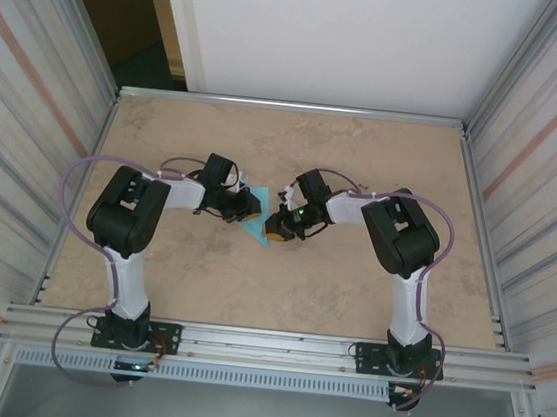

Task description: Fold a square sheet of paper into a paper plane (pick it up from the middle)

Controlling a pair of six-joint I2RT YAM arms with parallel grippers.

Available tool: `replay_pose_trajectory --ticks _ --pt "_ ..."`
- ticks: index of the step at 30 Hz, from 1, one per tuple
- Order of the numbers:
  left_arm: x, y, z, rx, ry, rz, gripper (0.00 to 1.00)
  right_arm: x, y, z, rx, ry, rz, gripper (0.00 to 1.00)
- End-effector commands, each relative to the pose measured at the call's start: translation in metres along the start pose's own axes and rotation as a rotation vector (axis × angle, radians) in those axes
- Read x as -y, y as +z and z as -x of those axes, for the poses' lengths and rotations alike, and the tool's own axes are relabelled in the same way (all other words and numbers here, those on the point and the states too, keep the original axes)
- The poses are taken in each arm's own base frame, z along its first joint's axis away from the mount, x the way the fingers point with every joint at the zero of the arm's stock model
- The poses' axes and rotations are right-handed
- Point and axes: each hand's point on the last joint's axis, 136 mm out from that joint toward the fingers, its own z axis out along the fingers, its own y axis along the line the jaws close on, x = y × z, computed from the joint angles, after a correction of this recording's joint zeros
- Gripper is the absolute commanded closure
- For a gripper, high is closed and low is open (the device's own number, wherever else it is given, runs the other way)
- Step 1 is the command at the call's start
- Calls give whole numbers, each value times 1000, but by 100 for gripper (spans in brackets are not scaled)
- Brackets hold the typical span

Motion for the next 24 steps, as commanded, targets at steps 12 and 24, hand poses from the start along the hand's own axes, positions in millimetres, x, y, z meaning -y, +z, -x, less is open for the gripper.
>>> replay_pose_trajectory --ticks 12,24 --pt "-26 5 -9 -30 -35 63 85 13 -22 -34 23 54 -133 76" --pt "-21 3 -9 -32 -24 43 85 -25 -39 -4 214 -89 -213 81"
